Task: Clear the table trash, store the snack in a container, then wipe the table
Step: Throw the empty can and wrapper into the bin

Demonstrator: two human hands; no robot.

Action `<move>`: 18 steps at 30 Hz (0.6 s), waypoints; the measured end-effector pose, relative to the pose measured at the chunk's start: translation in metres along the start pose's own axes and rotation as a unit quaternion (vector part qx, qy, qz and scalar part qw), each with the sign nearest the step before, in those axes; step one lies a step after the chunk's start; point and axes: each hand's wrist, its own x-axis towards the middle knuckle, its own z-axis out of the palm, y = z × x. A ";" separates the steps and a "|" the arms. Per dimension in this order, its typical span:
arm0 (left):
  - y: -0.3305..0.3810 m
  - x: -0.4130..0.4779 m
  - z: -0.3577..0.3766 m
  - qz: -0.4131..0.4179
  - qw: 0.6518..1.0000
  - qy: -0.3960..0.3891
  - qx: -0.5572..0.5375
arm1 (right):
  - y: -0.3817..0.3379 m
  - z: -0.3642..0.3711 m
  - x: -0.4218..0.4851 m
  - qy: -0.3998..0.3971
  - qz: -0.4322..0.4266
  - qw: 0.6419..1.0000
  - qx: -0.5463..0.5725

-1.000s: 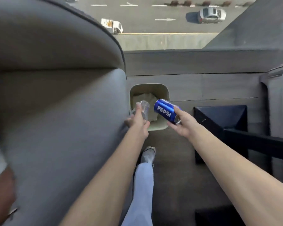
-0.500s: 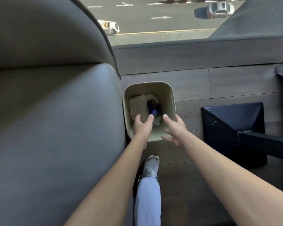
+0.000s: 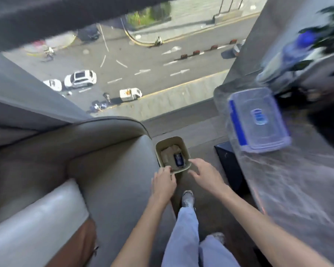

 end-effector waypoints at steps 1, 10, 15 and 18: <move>0.011 -0.024 -0.009 0.017 0.999 0.010 0.036 | -0.003 -0.015 -0.026 0.021 -0.014 1.000 -0.015; 0.160 -0.176 -0.002 0.235 0.938 0.032 0.252 | 0.094 -0.100 -0.244 0.211 0.048 0.975 -0.050; 0.247 -0.209 0.033 0.345 0.887 -0.026 0.305 | 0.178 -0.130 -0.347 0.304 0.189 0.934 -0.002; 0.291 -0.220 0.053 0.416 0.848 -0.044 0.325 | 0.213 -0.133 -0.399 0.341 0.293 0.891 0.068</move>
